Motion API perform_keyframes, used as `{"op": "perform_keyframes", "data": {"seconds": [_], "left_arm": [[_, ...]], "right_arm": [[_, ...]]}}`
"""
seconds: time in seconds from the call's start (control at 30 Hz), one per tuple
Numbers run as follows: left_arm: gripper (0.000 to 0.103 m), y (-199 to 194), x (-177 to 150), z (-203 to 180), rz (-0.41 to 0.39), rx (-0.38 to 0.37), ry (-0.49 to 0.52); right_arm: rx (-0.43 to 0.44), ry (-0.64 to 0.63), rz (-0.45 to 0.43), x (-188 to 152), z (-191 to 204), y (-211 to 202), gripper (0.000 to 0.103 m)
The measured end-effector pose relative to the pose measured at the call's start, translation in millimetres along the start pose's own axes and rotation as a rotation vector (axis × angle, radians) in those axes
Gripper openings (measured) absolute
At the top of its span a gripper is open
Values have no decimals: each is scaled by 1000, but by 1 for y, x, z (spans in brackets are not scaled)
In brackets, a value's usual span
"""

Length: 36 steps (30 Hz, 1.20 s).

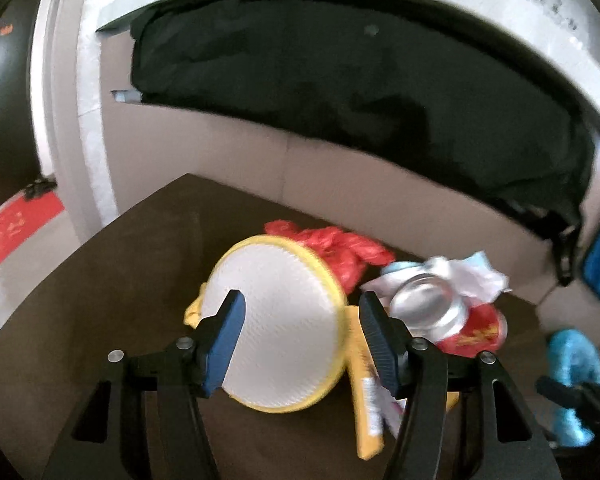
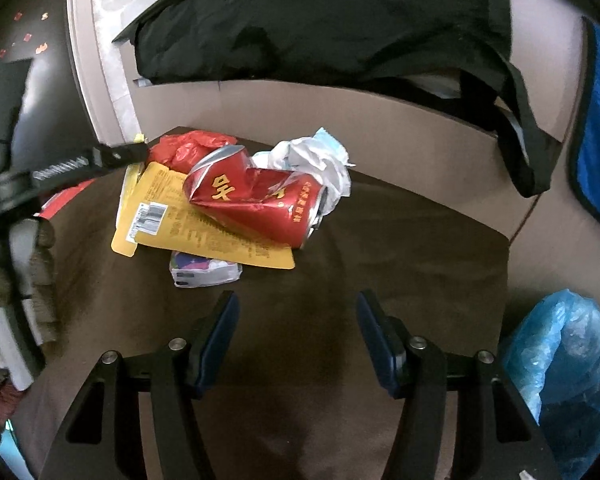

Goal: Collect trash
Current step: 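Grasp the round yellow-rimmed mesh scrubber by its rim with the left tool, then grasp the red plastic bag with the right tool while the left tool holds the scrubber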

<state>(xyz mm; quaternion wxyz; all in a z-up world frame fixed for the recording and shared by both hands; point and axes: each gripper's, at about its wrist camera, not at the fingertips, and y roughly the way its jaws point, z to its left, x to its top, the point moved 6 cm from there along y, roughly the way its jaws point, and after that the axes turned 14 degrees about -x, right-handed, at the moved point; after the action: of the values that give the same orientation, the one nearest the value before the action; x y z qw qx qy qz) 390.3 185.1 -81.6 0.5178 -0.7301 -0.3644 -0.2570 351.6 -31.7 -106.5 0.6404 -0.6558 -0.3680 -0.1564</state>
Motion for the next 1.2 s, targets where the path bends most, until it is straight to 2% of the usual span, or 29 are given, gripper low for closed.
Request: {"op": "perform_keyframes", "data": {"seconds": [0.13, 0.2, 0.27, 0.37, 0.5, 0.6, 0.7, 0.83, 0.97, 1.07, 1.2], "left_arm": [[58, -2, -4, 19, 6, -30, -61], [42, -14, -4, 29, -24, -58, -76], [34, -28, -6, 42, -42, -53, -83], [27, -48, -10, 60, -66, -52, -115], [19, -71, -14, 86, -104, 0, -127], [18, -78, -18, 108, -116, 29, -146], [18, -76, -22, 121, -119, 20, -186], [18, -79, -23, 124, -161, -4, -188], [16, -82, -25, 126, -177, -36, -196], [16, -84, -25, 130, -183, -48, -204], [16, -85, -27, 133, -191, -66, -238]], "right_arm": [[9, 10, 2, -2, -3, 1, 57], [12, 9, 2, -2, -2, 1, 57], [16, 2, -3, -1, 0, -1, 57], [18, -18, -16, 2, 5, -4, 57], [35, -54, -31, 9, 20, -10, 57], [45, -86, -48, 16, 33, -15, 57], [69, -101, -54, 30, 47, -17, 57], [135, -101, -75, 68, 75, -19, 59], [153, -153, -102, 100, 115, -9, 60], [144, -210, -84, 116, 148, 13, 60], [81, -259, -39, 129, 179, 48, 59]]}}
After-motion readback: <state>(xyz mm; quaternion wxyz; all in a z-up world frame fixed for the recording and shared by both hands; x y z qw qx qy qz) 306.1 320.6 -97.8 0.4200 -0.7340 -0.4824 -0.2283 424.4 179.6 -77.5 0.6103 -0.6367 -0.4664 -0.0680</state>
